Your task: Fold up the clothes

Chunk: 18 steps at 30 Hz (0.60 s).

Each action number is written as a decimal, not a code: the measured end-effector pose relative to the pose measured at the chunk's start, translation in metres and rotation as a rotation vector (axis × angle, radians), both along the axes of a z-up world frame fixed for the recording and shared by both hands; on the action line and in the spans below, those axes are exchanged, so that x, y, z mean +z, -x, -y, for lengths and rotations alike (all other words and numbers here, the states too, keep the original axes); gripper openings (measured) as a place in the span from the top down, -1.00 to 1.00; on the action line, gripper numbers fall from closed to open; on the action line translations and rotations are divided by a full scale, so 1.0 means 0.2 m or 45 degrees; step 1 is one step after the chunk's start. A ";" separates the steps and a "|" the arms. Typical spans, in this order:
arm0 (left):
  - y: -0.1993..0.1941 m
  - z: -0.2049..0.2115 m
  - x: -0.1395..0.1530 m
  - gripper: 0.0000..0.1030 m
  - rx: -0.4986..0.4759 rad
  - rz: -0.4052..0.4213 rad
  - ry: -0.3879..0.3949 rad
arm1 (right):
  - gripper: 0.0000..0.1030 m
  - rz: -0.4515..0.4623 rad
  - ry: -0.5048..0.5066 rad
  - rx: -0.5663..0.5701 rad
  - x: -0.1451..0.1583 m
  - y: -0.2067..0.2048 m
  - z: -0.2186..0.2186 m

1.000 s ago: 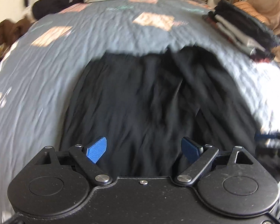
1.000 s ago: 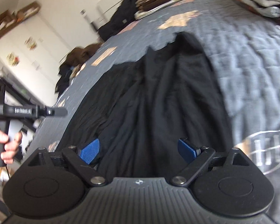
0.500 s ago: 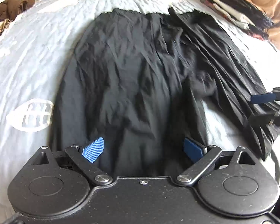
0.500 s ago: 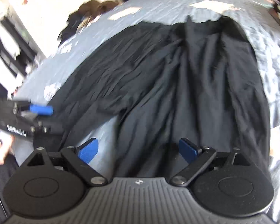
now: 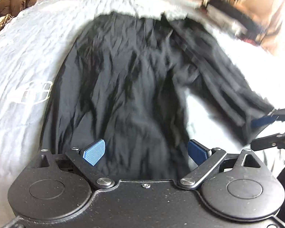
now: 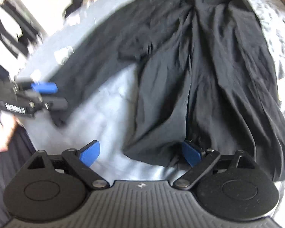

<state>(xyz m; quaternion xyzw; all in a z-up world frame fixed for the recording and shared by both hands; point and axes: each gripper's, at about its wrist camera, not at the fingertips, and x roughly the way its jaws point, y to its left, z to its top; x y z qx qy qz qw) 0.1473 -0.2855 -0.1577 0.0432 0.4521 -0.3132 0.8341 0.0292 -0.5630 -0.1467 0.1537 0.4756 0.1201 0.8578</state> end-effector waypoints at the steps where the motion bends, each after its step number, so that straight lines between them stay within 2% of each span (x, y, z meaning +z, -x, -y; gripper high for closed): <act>1: 0.00 0.01 -0.01 -0.82 0.017 -0.013 0.020 | -0.81 0.037 -0.040 -0.038 0.02 0.02 0.02; 3: -0.01 0.05 -0.05 -0.82 0.021 -0.034 0.026 | -0.81 0.092 -0.096 -0.116 0.02 0.01 0.02; 6: 0.02 0.08 -0.13 -0.82 -0.006 -0.051 -0.027 | -0.81 0.064 -0.101 -0.131 -0.06 -0.01 -0.04; 8: 0.04 0.10 -0.17 -0.86 -0.030 -0.046 -0.072 | -0.81 -0.010 -0.060 -0.111 -0.12 -0.03 -0.09; 10: 0.06 0.08 -0.17 -0.87 -0.033 -0.028 -0.044 | -0.80 -0.002 0.037 -0.062 -0.12 0.00 -0.14; 12: 0.07 0.03 -0.15 -0.87 -0.015 -0.020 0.031 | -0.80 0.021 0.076 -0.065 -0.06 0.02 -0.16; 15: 0.07 -0.01 -0.07 -0.87 0.010 0.027 0.148 | -0.80 0.194 0.071 -0.089 0.08 0.06 -0.16; 18: 0.00 0.04 0.05 -0.88 0.028 0.114 0.153 | -0.81 0.300 0.183 -0.141 0.23 0.01 -0.16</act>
